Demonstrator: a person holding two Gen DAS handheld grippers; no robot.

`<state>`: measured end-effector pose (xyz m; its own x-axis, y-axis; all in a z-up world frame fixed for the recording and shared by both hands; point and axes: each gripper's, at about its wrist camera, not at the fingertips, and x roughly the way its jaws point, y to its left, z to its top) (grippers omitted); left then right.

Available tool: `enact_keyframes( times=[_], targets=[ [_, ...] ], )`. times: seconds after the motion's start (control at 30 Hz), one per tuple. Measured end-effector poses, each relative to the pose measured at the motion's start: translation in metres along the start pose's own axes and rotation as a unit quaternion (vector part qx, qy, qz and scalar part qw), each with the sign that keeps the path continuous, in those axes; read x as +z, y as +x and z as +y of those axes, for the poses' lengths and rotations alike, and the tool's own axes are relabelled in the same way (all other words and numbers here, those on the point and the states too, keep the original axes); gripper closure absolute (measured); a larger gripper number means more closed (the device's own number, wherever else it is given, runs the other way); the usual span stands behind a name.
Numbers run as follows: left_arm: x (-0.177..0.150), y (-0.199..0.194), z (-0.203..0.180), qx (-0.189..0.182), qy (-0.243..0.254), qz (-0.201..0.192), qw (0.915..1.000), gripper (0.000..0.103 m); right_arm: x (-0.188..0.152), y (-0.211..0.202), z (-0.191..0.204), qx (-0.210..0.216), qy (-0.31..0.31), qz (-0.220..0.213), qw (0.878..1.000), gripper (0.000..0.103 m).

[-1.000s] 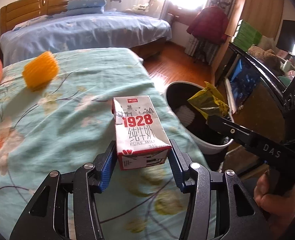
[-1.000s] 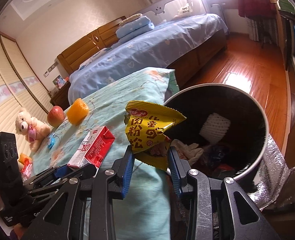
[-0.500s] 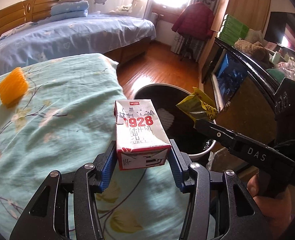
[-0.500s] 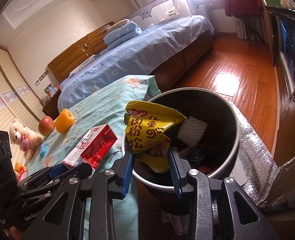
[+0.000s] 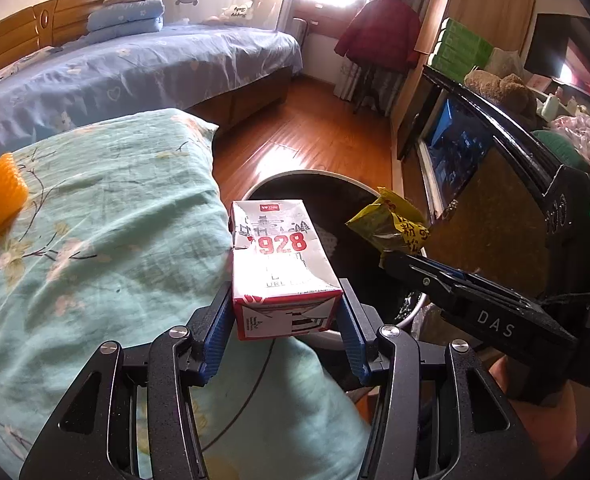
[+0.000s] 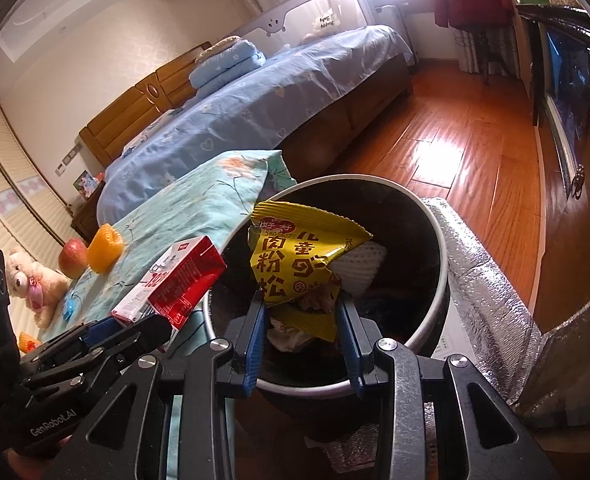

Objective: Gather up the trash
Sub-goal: 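Carry both items over the black bin and open both tools to drop them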

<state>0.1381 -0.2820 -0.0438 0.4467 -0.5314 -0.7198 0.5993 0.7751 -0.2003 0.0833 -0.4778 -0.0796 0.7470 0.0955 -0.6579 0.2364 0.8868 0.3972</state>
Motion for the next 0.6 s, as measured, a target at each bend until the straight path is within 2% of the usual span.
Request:
enact_keyframes(
  times=[0.6],
  targets=[
    [0.017,0.020,-0.009,0.006,0.005,0.009,0.9999,0.054,0.013,0.010,-0.010,-0.013,0.004,0.005,1.000,0.069]
  ],
)
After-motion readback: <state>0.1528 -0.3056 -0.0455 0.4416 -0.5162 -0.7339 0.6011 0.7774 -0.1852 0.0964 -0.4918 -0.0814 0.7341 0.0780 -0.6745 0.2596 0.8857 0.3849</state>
